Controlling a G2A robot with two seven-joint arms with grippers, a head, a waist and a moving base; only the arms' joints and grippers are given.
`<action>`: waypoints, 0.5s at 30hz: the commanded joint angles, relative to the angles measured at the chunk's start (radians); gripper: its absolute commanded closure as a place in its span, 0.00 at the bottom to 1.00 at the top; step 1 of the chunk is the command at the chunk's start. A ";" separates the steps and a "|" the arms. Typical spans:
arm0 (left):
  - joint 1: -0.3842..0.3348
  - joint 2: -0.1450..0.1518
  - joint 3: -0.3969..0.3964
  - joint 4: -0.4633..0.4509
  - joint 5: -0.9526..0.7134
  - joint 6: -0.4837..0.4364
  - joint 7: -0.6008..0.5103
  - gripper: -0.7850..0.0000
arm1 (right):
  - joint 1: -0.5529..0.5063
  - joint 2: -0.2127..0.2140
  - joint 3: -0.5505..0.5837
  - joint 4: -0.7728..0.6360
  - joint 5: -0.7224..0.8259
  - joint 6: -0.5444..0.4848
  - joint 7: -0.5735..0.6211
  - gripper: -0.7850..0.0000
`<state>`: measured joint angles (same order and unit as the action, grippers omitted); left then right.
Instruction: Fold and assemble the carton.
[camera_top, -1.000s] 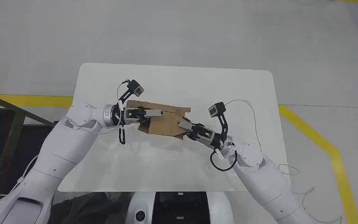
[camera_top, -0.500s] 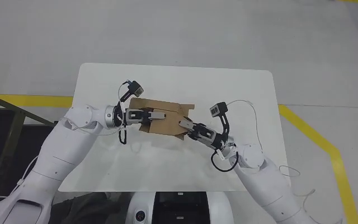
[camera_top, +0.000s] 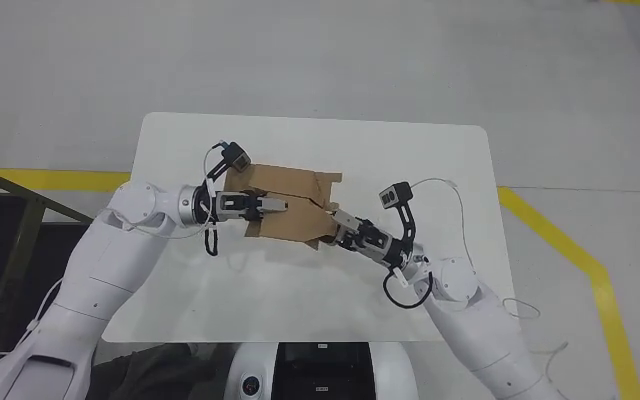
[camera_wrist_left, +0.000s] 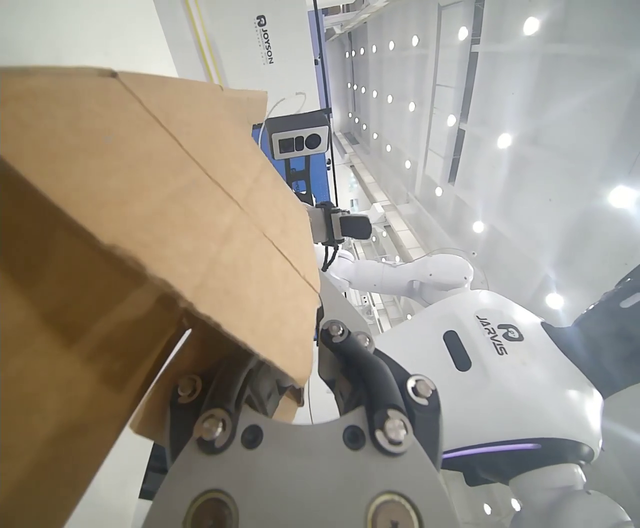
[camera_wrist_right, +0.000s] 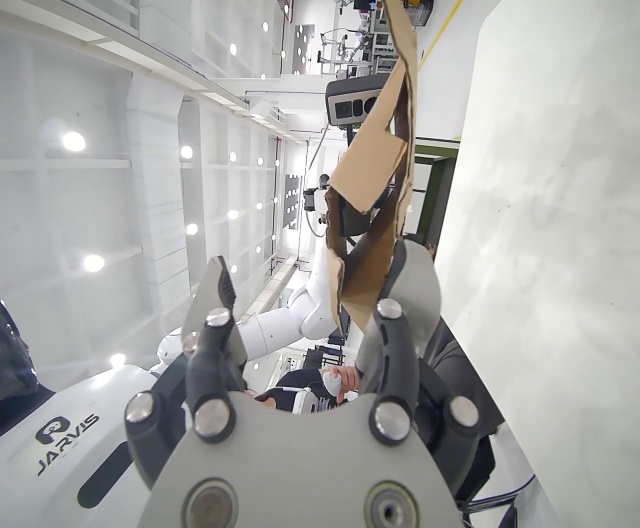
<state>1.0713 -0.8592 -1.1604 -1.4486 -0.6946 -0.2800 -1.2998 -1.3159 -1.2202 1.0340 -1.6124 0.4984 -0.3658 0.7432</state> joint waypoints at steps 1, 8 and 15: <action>-0.010 -0.001 0.001 0.017 -0.031 0.029 -0.051 1.00 | -0.001 0.002 0.011 -0.001 0.008 -0.002 0.018 0.00; -0.049 -0.009 0.022 0.066 -0.056 0.087 -0.145 1.00 | -0.007 0.008 0.037 -0.018 0.027 -0.027 0.074 0.00; -0.050 -0.013 0.018 0.057 0.029 0.029 -0.067 0.99 | -0.022 0.011 0.045 -0.057 0.008 -0.057 0.104 0.00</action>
<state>1.0187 -0.8728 -1.1410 -1.3857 -0.6846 -0.2444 -1.3825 -1.3342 -1.2097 1.0762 -1.6634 0.5101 -0.4122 0.8428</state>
